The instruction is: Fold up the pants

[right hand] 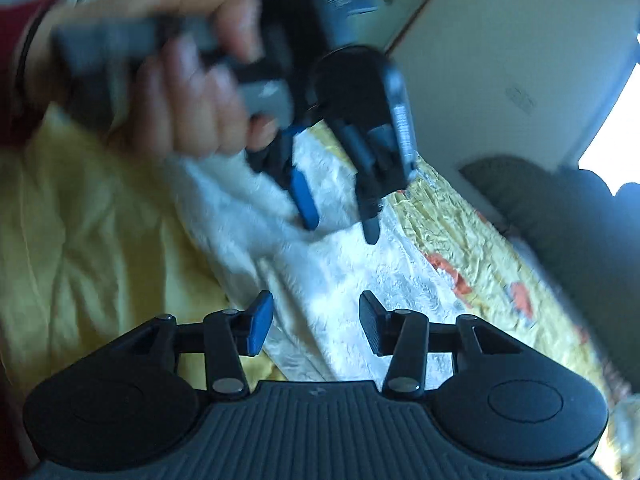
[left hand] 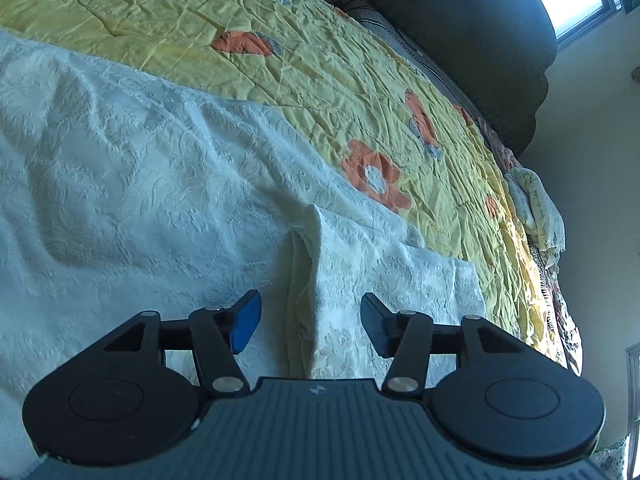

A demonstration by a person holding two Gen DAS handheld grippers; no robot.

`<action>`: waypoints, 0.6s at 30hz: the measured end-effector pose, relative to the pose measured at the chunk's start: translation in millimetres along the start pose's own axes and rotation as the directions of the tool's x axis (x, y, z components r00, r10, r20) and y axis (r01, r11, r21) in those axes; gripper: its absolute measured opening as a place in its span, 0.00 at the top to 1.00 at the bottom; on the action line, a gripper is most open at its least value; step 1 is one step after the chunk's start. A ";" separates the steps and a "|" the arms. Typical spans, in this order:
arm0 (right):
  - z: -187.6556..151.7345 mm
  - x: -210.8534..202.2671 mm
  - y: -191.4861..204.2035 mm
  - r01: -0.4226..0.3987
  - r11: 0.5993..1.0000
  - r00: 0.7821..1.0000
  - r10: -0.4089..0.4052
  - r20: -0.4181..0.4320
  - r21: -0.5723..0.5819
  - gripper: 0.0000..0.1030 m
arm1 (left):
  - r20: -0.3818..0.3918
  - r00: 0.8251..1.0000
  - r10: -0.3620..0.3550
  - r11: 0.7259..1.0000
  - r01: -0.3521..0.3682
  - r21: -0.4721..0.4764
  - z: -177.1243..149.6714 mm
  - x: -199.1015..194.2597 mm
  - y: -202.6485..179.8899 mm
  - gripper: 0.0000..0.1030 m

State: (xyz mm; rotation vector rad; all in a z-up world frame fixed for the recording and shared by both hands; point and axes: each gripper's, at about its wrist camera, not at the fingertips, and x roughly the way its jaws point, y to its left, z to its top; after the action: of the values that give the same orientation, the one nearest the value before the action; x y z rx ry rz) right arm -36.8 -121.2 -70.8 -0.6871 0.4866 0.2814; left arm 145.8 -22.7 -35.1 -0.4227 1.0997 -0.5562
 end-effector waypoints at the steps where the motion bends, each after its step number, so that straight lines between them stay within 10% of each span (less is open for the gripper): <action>1: 0.0 1.2 3.1 0.007 1.000 1.000 -0.007 -0.004 -0.019 0.55 | -0.006 1.000 -0.007 1.000 0.007 -0.011 0.2 0.7 0.9 0.40; 7: -3.5 21.9 36.6 0.166 0.948 0.986 -0.166 0.025 -0.271 0.55 | -0.041 0.992 -0.117 0.982 0.110 -0.150 7.2 9.8 13.7 0.30; 13: -3.1 32.7 25.5 0.127 0.983 0.992 -0.123 0.038 -0.133 0.84 | -0.041 0.980 -0.197 0.957 0.182 -0.225 16.1 24.8 17.6 0.29; 14: -1.9 28.0 14.1 0.093 0.995 0.995 -0.091 0.041 -0.041 0.85 | -0.037 0.982 -0.185 0.961 0.173 -0.217 17.0 26.3 15.3 0.37; 16: 1.0 22.1 -7.7 0.048 0.993 0.997 -0.055 0.061 0.104 0.85 | -0.048 0.987 -0.152 0.975 0.142 -0.168 18.7 30.3 7.8 0.84; 18: 4.7 16.4 -26.1 0.022 0.981 0.995 -0.041 0.095 0.191 0.85 | -0.021 0.991 -0.132 0.982 0.128 -0.142 17.1 27.1 3.1 0.91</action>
State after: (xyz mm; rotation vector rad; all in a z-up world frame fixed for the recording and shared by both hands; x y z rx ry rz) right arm -10.8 -136.0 -62.1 -0.4926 0.4020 0.2342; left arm 171.4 -36.0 -49.4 -0.6140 1.1499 -0.6040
